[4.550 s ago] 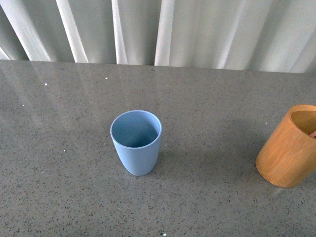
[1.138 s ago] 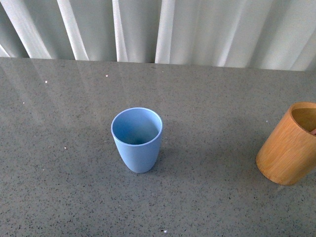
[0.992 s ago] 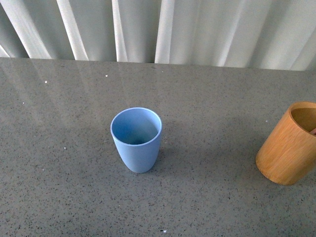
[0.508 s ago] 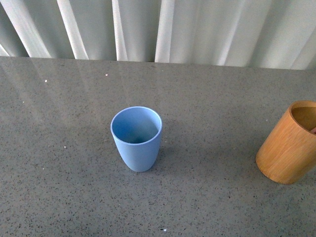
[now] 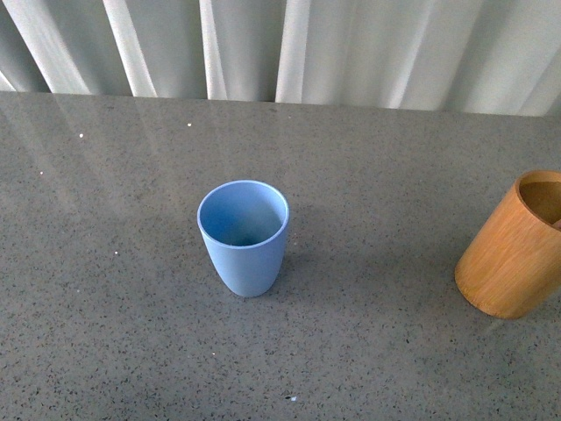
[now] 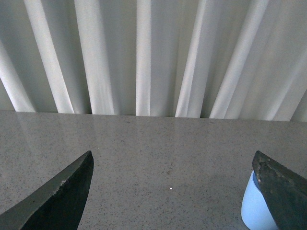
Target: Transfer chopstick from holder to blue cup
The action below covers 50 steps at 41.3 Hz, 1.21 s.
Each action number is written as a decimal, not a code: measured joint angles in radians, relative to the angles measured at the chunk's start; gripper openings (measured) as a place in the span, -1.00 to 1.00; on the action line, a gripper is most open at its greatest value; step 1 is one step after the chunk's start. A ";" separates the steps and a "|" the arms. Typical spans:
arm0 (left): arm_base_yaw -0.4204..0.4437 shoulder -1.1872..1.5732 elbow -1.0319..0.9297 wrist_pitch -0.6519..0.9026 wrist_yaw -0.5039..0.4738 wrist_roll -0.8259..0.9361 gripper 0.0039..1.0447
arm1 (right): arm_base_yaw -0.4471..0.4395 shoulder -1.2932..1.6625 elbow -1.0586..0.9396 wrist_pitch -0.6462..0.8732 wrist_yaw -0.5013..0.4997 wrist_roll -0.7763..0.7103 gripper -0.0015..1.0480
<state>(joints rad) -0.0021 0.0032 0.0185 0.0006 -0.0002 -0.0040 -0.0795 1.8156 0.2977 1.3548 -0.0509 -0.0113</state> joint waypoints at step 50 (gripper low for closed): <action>0.000 0.000 0.000 0.000 0.000 0.000 0.87 | 0.063 0.121 0.074 0.045 -0.016 0.026 -0.97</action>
<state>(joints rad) -0.0021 0.0032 0.0185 0.0006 -0.0002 -0.0040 -0.0170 1.9366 0.3714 1.3998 -0.0669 0.0147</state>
